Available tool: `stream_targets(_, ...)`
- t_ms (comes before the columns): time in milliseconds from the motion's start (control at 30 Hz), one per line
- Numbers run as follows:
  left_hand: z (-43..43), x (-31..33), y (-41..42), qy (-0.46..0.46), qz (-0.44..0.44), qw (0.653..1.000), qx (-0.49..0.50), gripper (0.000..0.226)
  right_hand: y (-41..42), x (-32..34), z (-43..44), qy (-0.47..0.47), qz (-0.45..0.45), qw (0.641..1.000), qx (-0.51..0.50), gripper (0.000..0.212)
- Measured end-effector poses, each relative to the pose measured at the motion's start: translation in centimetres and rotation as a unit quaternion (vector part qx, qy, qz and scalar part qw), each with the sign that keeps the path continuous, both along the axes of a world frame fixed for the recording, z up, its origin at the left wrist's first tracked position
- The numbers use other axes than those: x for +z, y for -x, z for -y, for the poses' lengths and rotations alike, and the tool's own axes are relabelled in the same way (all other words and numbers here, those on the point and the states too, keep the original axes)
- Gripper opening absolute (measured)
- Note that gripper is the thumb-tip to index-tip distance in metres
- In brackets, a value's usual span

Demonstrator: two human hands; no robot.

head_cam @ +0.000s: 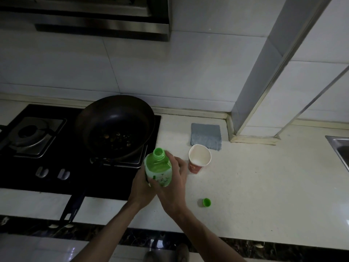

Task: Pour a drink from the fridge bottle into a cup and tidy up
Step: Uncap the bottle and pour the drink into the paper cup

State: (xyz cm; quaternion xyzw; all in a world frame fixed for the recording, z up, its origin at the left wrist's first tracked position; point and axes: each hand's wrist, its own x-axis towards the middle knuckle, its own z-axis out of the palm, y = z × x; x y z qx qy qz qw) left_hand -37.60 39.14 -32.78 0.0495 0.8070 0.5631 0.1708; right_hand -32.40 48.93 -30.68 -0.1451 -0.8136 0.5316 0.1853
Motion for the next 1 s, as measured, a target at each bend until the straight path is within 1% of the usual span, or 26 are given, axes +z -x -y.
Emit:
stream_targets(67, -0.2, -0.5, -0.1, -0.022, 0.016, 1.000, -0.005, 0.063, -0.2, -0.2, -0.4, -0.011, 0.002, 1.000, 0.004, 0.086)
stream_targets(133, -0.2, -1.3, 0.0, -0.028, 0.023, 0.999, -0.013, 0.061, -0.5, -0.5, -0.8, -0.018, 0.002, 1.000, 0.009, 0.086)
stream_targets(200, -0.2, -1.8, 0.1, -0.021, 0.015, 0.999, -0.023, 0.060, -0.8, -1.0, -1.0, -0.021, 0.001, 1.000, 0.007, 0.084)
stream_targets(333, -0.2, -2.7, 0.4, -0.018, 0.019, 0.999, -0.036, 0.070, -1.4, -1.8, -1.3, -0.019, 0.009, 1.000, -0.003, 0.080)
stream_targets(500, 0.0, -3.5, 0.6, 0.020, 0.017, 0.997, -0.070, 0.078, -2.2, -3.0, -1.9, 0.001, 0.032, 0.999, -0.008, 0.080)
stream_targets(600, -0.2, -3.7, 0.6, 0.028, 0.022, 0.996, -0.082, 0.077, -2.5, -3.4, -2.2, 0.011, 0.036, 0.999, -0.014, 0.079)
stream_targets(1000, -0.9, -4.9, 0.9, 0.005, 0.065, 0.994, -0.084, 0.076, -2.7, -4.4, -2.5, 0.016, 0.030, 0.999, -0.022, 0.073)
